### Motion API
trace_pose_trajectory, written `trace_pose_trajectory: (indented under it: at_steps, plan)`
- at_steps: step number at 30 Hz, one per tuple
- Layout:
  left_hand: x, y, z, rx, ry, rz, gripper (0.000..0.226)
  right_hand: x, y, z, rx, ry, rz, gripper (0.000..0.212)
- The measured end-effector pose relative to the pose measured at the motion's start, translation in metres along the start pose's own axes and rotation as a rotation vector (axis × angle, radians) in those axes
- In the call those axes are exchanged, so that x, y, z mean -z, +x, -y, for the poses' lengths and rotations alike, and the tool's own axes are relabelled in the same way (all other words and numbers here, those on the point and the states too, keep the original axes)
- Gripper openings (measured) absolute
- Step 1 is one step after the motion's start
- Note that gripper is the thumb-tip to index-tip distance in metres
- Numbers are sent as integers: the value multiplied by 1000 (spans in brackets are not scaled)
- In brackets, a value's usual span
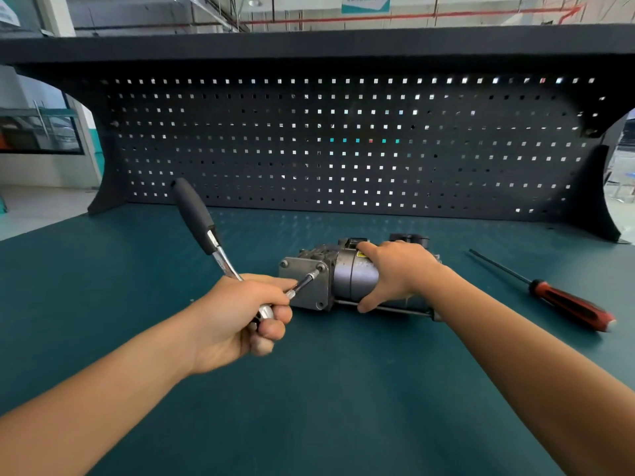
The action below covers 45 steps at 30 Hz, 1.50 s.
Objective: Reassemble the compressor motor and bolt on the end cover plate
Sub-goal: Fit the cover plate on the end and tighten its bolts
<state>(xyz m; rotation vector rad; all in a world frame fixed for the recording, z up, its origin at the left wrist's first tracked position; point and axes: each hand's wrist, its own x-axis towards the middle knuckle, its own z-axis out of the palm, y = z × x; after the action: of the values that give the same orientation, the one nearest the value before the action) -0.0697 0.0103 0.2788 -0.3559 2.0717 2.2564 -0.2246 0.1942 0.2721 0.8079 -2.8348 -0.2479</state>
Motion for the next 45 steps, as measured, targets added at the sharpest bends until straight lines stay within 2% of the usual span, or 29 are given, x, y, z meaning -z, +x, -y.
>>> trace_pose_trajectory:
  at_steps: [11,15,17,19,22,24,27,29,45]
  plan:
    - [-3,0,-9,-25,173,-8,37,0,3,-3,16,14,5,98]
    - [-3,0,-9,-28,170,8,31,-2,2,-3,14,14,0,101]
    - [-2,-2,-5,-25,131,35,25,-4,3,-5,18,10,-9,105]
    - [1,-6,3,-1,28,75,28,-5,3,-6,18,5,-18,108]
    - [15,-15,16,76,-318,203,40,-5,3,-6,4,-3,-13,107]
    - [27,-17,22,53,-468,197,49,-6,4,-6,-14,5,-8,100]
    - [38,-14,29,-48,-420,29,35,-5,4,-7,-22,-14,1,90]
    - [39,-7,31,-64,-406,-23,33,-6,3,-7,-23,-24,-7,88]
    - [36,8,45,-60,-381,22,38,-6,4,-6,-29,-35,-17,91]
